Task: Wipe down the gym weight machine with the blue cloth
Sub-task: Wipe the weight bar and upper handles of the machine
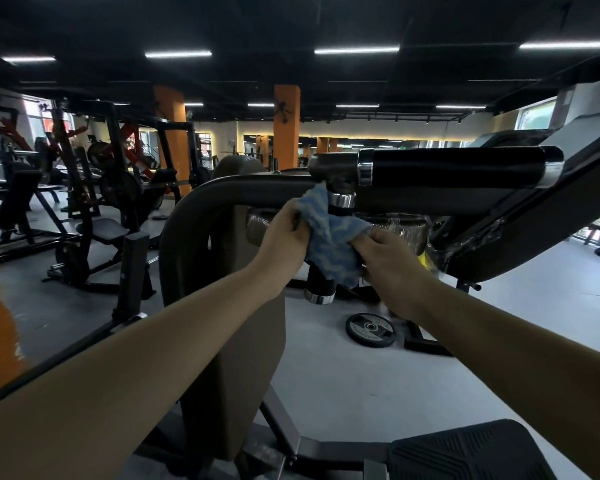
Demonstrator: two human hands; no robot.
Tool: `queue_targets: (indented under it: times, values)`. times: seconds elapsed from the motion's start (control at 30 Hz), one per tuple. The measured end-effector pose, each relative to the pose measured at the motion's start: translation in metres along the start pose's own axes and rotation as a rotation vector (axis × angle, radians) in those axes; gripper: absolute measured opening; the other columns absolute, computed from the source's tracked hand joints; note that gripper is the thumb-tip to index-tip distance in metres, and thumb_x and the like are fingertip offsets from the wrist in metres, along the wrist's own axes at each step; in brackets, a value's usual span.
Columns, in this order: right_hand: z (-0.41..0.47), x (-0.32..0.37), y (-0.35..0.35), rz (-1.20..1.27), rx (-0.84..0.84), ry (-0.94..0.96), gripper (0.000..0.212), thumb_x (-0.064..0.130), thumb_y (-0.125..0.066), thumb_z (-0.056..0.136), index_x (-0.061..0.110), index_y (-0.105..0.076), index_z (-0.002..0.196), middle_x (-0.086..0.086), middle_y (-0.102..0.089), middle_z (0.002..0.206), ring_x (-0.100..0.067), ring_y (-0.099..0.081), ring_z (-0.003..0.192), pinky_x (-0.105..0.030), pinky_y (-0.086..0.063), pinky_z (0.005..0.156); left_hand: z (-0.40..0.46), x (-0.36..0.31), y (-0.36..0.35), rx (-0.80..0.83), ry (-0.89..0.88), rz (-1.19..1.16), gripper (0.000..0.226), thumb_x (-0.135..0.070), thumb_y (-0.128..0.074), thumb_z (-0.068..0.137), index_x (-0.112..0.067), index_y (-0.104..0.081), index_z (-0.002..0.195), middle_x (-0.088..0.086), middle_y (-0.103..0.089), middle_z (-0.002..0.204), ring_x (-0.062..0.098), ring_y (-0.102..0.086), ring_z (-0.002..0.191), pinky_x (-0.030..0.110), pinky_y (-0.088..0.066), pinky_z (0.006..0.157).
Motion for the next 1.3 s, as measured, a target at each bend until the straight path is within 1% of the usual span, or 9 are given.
queue_targets:
  times: [0.23,0.3,0.4,0.53,0.7,0.87,0.97,1.1,1.3]
  values:
    - [-0.004,-0.018,-0.002,-0.084,0.105,-0.026,0.004,0.022,-0.063,0.087,0.025,-0.064,0.089,0.007,-0.071,0.091,-0.008,-0.068,0.084,-0.019,-0.055,0.070,-0.010,0.011,-0.004,0.321,0.054,0.268,0.019,-0.022,-0.037,0.100,-0.017,-0.050,0.112,-0.011,-0.057,0.098,-0.001,-0.054,0.091,0.008,-0.043,0.080]
    - [-0.007,-0.022,-0.003,-0.075,0.109,-0.002,0.007,0.022,-0.065,0.085,0.025,-0.065,0.091,0.004,-0.071,0.096,-0.010,-0.069,0.088,-0.023,-0.056,0.074,-0.015,0.016,-0.004,0.367,0.035,0.361,0.025,-0.030,-0.042,0.096,-0.018,-0.049,0.117,-0.006,-0.058,0.110,0.006,-0.055,0.101,0.019,-0.045,0.090]
    - [-0.010,-0.027,-0.003,-0.075,0.104,0.005,0.007,0.019,-0.064,0.087,0.024,-0.064,0.092,0.003,-0.071,0.096,-0.006,-0.069,0.086,-0.021,-0.056,0.074,-0.014,0.022,-0.002,0.377,0.010,0.460,0.038,-0.031,-0.054,0.091,-0.012,-0.049,0.123,0.002,-0.059,0.118,0.015,-0.057,0.109,0.031,-0.047,0.094]
    - [-0.012,-0.036,-0.004,-0.077,0.111,-0.039,0.012,0.018,-0.064,0.086,0.020,-0.064,0.098,-0.002,-0.070,0.102,-0.012,-0.068,0.093,-0.025,-0.057,0.080,-0.021,0.031,-0.002,0.383,0.045,0.435,0.026,-0.030,-0.058,0.088,-0.021,-0.047,0.110,-0.008,-0.058,0.103,0.007,-0.057,0.098,0.014,-0.046,0.079]
    - [-0.020,-0.052,-0.005,-0.072,0.088,-0.104,0.004,0.018,-0.065,0.085,0.021,-0.063,0.087,0.004,-0.069,0.086,-0.001,-0.067,0.072,-0.015,-0.055,0.066,-0.035,0.042,-0.002,0.356,0.076,0.368,0.024,-0.027,-0.058,0.089,-0.024,-0.048,0.110,-0.016,-0.059,0.099,-0.003,-0.057,0.092,0.006,-0.046,0.075]
    - [-0.027,-0.070,-0.007,-0.008,0.059,-0.182,0.010,0.017,-0.066,0.085,0.014,-0.065,0.094,-0.007,-0.071,0.096,-0.014,-0.069,0.084,-0.025,-0.057,0.075,-0.053,0.056,-0.002,0.304,0.139,0.282,0.019,-0.020,-0.058,0.090,-0.021,-0.050,0.108,-0.020,-0.057,0.090,-0.022,-0.055,0.072,-0.001,-0.042,0.062]
    - [-0.028,-0.082,-0.008,0.153,-0.004,-0.272,0.019,0.012,-0.068,0.082,0.008,-0.066,0.101,-0.014,-0.070,0.105,-0.025,-0.068,0.094,-0.036,-0.055,0.083,-0.060,0.066,0.002,0.143,0.233,0.121,0.017,-0.018,-0.062,0.087,-0.019,-0.057,0.104,-0.012,-0.064,0.091,-0.011,-0.061,0.077,0.005,-0.047,0.065]
    - [-0.029,-0.089,-0.009,0.319,-0.043,-0.353,0.027,0.004,-0.065,0.083,0.000,-0.064,0.109,-0.018,-0.068,0.108,-0.029,-0.066,0.096,-0.034,-0.055,0.077,-0.068,0.078,0.002,0.021,0.414,-0.082,0.010,-0.013,-0.065,0.085,-0.015,-0.061,0.093,0.008,-0.068,0.100,0.017,-0.065,0.094,0.028,-0.055,0.081]
    - [-0.036,-0.098,-0.003,0.297,-0.092,-0.355,0.034,-0.001,-0.065,0.081,-0.007,-0.061,0.114,-0.025,-0.065,0.110,-0.036,-0.064,0.097,-0.036,-0.055,0.074,-0.084,0.084,-0.006,-0.014,0.494,-0.237,0.023,-0.002,-0.062,0.085,0.001,-0.061,0.108,0.010,-0.067,0.091,0.017,-0.065,0.081,0.026,-0.054,0.074]
Point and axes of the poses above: each hand's wrist, its own z-axis towards the middle knuckle, its own y-axis out of the back of the hand, x = y × z, the point moved 8 cm from there along z, towards the middle knuckle
